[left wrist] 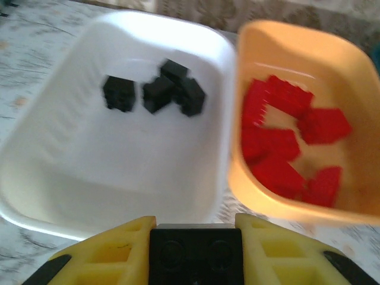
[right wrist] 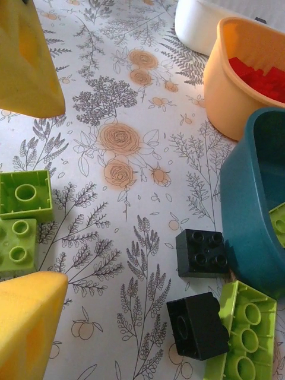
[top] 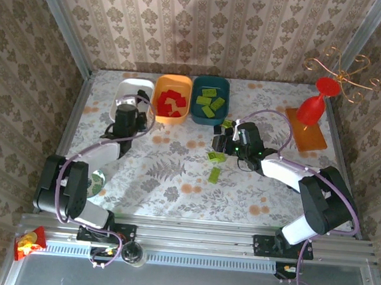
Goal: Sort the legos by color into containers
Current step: Place the lego in the container, then pick up the lego from the center of the table.
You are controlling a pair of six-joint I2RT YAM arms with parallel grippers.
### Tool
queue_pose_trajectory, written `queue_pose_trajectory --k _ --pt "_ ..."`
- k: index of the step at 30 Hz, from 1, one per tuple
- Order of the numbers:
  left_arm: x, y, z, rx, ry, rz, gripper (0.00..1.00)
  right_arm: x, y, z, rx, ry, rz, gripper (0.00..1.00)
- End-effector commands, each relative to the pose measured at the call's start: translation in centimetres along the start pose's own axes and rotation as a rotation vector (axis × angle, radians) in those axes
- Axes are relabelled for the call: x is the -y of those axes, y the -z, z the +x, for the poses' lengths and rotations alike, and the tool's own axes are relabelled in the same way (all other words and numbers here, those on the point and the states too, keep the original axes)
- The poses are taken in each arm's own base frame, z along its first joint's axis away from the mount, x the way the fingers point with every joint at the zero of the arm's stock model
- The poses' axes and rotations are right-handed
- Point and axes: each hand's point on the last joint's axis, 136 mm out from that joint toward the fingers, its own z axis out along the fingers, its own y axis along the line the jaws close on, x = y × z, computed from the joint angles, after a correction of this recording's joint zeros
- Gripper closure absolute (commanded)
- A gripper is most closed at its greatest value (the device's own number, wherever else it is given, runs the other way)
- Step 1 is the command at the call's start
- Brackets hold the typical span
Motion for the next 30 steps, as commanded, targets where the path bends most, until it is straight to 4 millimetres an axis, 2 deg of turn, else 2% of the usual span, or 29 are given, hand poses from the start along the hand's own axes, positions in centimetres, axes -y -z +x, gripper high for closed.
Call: queue_pose_trajectory --k 1,5,11,13,15,18,23,26,30 --pt "-1.2 -1.5 -1.6 -0.008 0.032 -0.01 0.71 0.2 -0.6 0.1 0.015 0.031 0.046 0.3" --pt "-3.3 -4.7 -2.9 -0.033 0.066 -0.054 0.69 0.6 -0.7 0.3 0.013 0.07 0.117 0.3" --pt "-5.6 -9.8 -2.8 -0.116 0.107 -0.086 0.64 1.5 -0.5 0.1 0.02 0.072 0.176 0.29" --pt "-5.9 -10.9 -2.7 -0.144 0.117 -0.082 0.6 1.6 -0.3 0.0 0.025 0.074 0.187 0.29" --pt "-6.0 -11.2 -3.1 -0.145 0.123 -0.076 0.55 2.0 -0.2 -0.2 0.032 0.076 0.209 0.29" --pt "-5.2 -10.1 -4.2 -0.121 0.131 -0.038 0.44 2.8 0.0 -0.7 0.033 0.082 0.257 0.29" --pt "-2.2 -5.7 -4.2 -0.063 0.135 0.059 0.31 3.7 -0.2 -1.4 0.03 0.077 0.299 0.29" --pt "1.1 -2.6 -2.9 -0.022 0.123 0.139 0.27 3.9 -0.2 -1.9 0.036 0.082 0.309 0.28" --pt "7.5 0.2 0.8 -0.048 0.024 0.244 0.24 5.1 0.9 -2.2 0.059 0.073 0.349 0.27"
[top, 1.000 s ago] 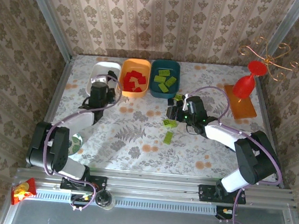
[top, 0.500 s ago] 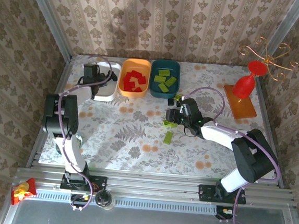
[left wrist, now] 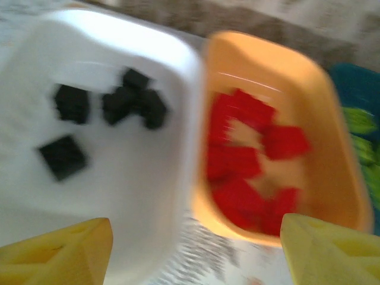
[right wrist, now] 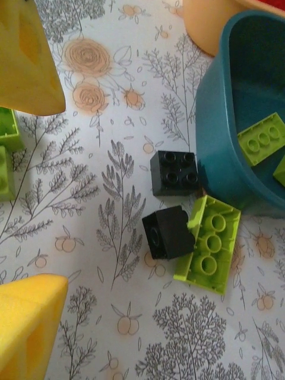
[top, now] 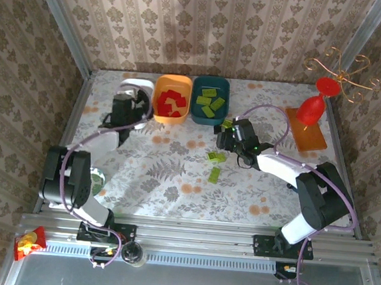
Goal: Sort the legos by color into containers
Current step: Pick up the lego from the center of the table.
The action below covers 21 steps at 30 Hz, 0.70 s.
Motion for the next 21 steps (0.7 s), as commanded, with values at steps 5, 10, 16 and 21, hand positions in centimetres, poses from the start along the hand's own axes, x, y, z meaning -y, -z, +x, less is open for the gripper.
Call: queue_pose_trajectory --k 5,10,16,21 --pt "11.2 0.5 7.4 -0.08 -0.175 0.177 0.23 3.7 3.0 -1.2 0.086 -0.018 0.11 0.23" --pt "16.2 -1.8 11.4 -0.145 -0.337 0.198 0.22 4.5 5.7 -2.0 0.169 -0.03 0.117 0.17" --pt "20.1 -4.6 14.0 -0.193 -0.408 0.24 0.21 5.4 7.0 -1.7 0.197 -0.01 0.14 0.11" --pt "21.9 -6.8 15.2 -0.228 -0.423 0.248 0.21 6.0 6.9 -1.1 0.201 -0.011 0.157 0.1"
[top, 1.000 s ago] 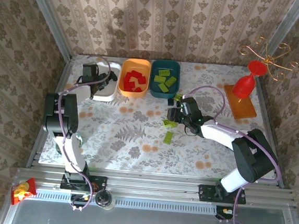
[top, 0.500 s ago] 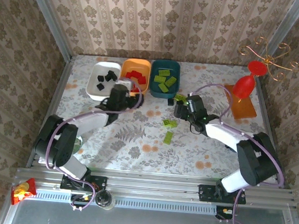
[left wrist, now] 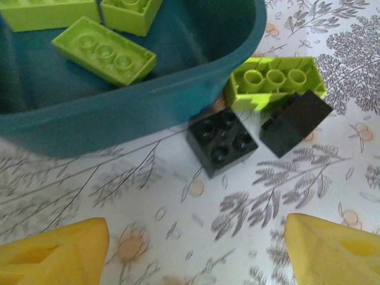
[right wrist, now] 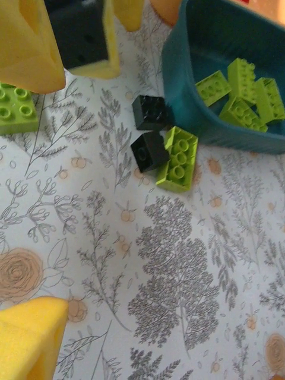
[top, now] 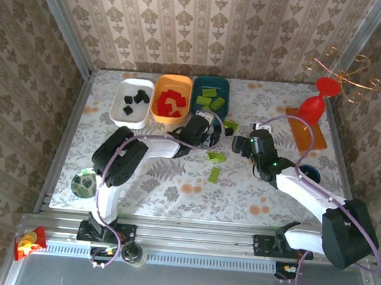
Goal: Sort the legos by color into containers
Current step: Pick up the lego from the center of the table.
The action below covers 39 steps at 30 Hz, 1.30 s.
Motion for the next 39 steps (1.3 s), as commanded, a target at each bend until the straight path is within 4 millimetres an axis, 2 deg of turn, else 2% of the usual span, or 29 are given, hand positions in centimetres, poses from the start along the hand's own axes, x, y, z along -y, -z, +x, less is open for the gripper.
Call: queue_pose_trajectory --k 1,10,23,26,33,39 --pt "0.5 -1.3 -0.1 -0.026 -0.032 -0.018 0.21 1.0 0.3 -0.2 0.04 0.005 0.041 0.09" --pt "0.6 -4.3 0.1 -0.058 -0.061 -0.088 0.23 1.4 0.4 0.3 0.047 0.001 0.043 0.08" --pt "0.4 -7.0 0.2 -0.075 -0.073 -0.13 0.29 1.2 0.2 0.6 0.043 -0.004 0.032 0.08" --pt "0.5 -7.5 0.4 -0.08 -0.07 -0.125 0.33 1.1 0.1 0.6 0.038 -0.008 0.029 0.08" --pt "1.0 -7.0 0.7 -0.078 -0.053 -0.095 0.49 1.2 -0.1 0.8 0.033 -0.005 0.031 0.08" --pt "1.0 -4.4 0.2 -0.036 -0.04 -0.081 0.59 1.0 -0.3 0.9 0.027 -0.007 0.027 0.08"
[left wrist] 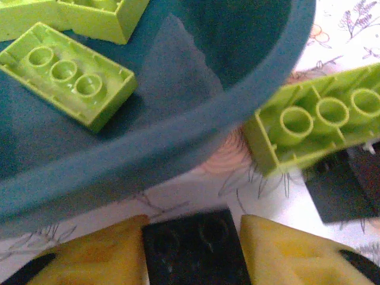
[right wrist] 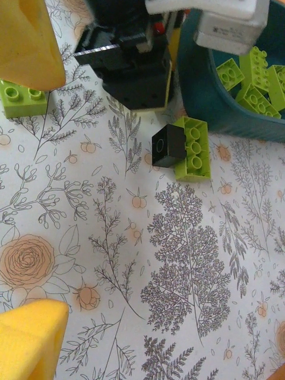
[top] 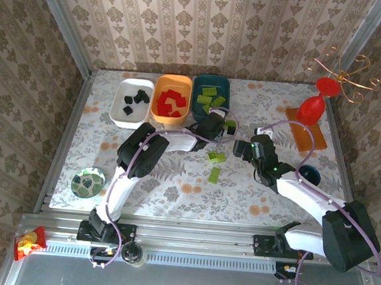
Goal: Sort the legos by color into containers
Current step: Pick up the lego from the center of the table, then place the lego in the container.
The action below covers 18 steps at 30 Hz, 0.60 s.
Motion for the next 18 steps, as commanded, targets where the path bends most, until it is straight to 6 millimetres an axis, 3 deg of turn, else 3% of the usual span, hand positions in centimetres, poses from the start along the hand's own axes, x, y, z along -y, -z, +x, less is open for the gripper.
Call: queue_pose_trajectory --k 1,5,9,14,18 --pt "0.6 2.3 0.3 0.001 0.007 0.034 0.6 0.1 -0.3 -0.2 0.015 -0.007 0.009 0.08" --pt "-0.6 4.9 -0.7 0.048 0.024 0.025 0.62 -0.1 -0.3 -0.1 0.014 -0.012 -0.001 0.08" --pt "-3.1 7.9 -2.0 0.11 0.078 0.014 0.64 -0.3 -0.4 -0.1 0.014 -0.017 -0.016 0.08" --pt "-8.6 11.4 -3.0 0.169 0.188 -0.021 0.66 -0.5 -0.4 -0.1 0.014 -0.019 -0.026 0.08" --pt "-15.4 14.5 -4.0 0.222 0.264 -0.111 0.66 -0.7 -0.4 -0.2 0.017 -0.022 -0.036 0.08"
